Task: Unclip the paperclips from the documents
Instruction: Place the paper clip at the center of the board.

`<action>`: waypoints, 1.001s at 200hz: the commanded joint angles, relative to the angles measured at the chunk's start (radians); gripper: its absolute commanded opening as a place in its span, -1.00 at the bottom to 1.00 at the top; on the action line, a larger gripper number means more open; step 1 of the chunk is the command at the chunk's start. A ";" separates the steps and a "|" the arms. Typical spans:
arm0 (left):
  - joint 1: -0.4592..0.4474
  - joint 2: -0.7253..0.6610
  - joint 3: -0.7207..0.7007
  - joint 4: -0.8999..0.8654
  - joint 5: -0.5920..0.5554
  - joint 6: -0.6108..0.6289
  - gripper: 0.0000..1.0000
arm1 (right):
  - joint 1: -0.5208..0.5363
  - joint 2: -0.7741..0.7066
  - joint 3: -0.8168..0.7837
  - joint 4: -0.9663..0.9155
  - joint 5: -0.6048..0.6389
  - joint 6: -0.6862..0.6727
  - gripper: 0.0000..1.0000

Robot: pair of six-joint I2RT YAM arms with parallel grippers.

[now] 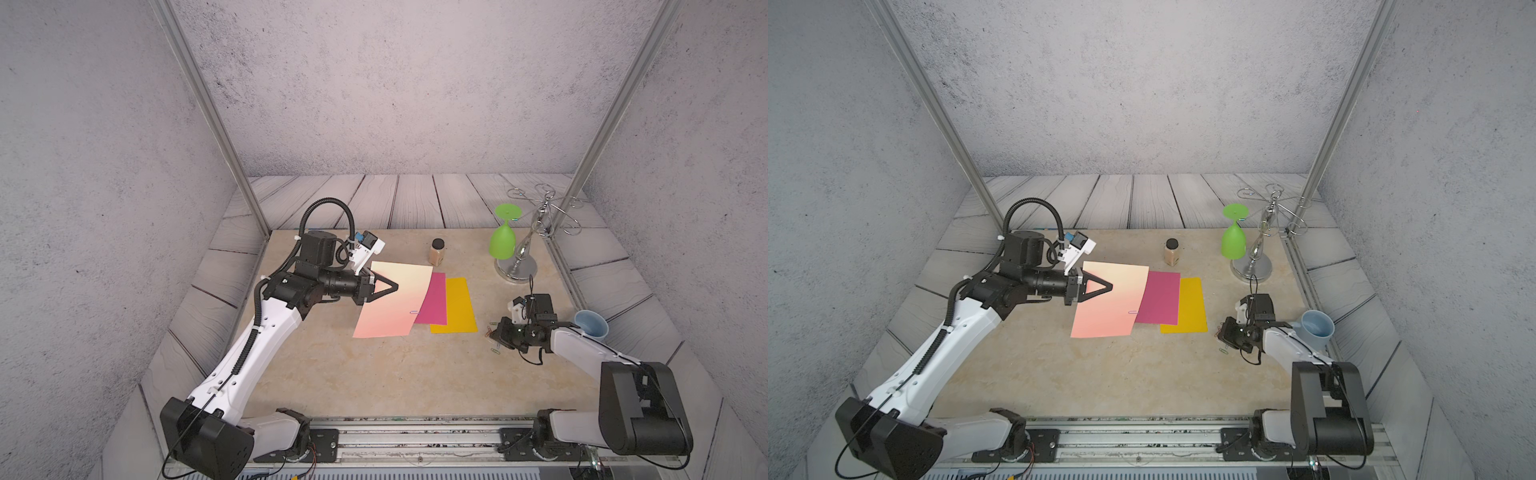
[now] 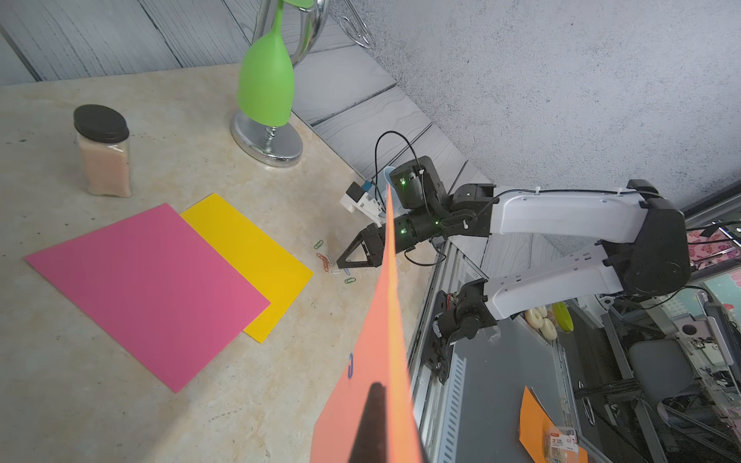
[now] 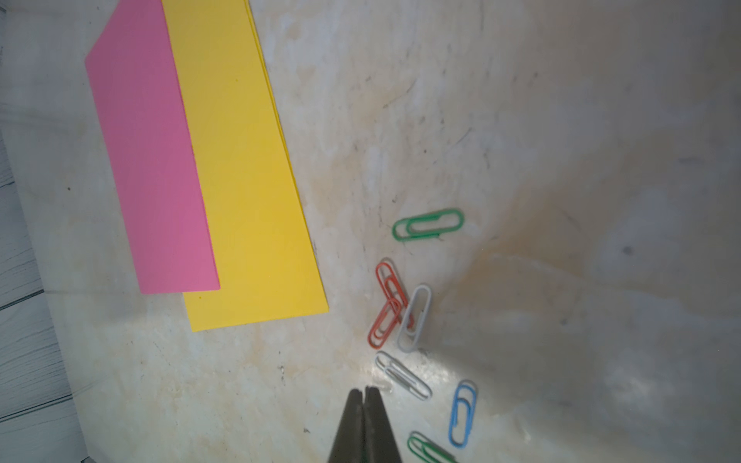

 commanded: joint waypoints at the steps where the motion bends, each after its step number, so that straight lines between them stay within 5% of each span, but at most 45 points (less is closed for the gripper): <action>1: 0.009 -0.002 -0.006 0.000 0.002 0.017 -1.00 | -0.003 0.028 0.004 -0.030 0.043 -0.005 -0.86; 116: 0.009 -0.006 -0.007 0.000 -0.021 0.016 -1.00 | -0.002 -0.023 0.030 -0.107 0.086 -0.032 -0.46; 200: 0.010 0.009 -0.006 0.035 -0.007 -0.012 -1.00 | 0.051 -0.119 0.146 -0.205 -0.075 -0.150 -0.01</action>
